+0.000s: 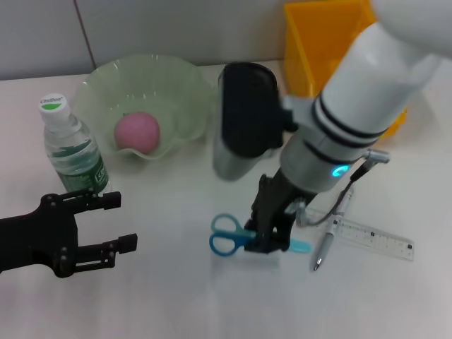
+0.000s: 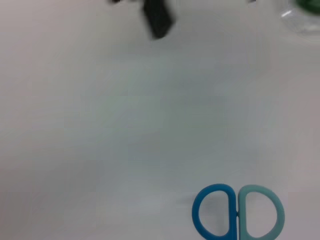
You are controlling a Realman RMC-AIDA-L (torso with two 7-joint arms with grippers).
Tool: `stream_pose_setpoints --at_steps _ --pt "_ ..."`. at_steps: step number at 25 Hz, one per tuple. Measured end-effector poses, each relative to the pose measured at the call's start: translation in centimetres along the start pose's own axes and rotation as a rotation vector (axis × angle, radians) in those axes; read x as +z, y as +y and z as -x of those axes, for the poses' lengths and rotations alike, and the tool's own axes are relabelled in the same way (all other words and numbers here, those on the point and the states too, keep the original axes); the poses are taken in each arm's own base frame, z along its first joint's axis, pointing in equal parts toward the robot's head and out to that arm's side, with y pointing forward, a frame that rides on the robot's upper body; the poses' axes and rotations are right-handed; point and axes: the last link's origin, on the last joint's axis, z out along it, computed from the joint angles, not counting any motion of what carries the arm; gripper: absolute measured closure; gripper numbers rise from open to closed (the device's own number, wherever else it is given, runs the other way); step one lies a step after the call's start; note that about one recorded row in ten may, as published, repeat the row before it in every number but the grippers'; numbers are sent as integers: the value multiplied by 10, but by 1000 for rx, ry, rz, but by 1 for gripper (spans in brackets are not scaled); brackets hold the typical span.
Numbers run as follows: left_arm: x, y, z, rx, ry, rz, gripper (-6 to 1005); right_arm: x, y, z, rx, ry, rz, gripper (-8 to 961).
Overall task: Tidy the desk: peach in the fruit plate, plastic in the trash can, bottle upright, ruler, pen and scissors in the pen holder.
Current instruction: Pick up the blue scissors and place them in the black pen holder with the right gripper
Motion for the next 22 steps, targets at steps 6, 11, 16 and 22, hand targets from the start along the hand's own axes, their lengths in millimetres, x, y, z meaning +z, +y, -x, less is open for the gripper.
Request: stream_pose_setpoints --at_steps 6,11,16,22 --pt "-4 0 0 -4 -1 7 218 -21 -13 -10 80 -109 -73 708" --pt "2 5 -2 -6 26 30 218 -42 -24 -19 177 -240 -135 708" --pt "10 10 2 5 32 40 218 -58 -31 -30 262 -400 -217 709" --pt "21 24 14 -34 8 90 218 -68 -42 -43 353 -572 -323 709"
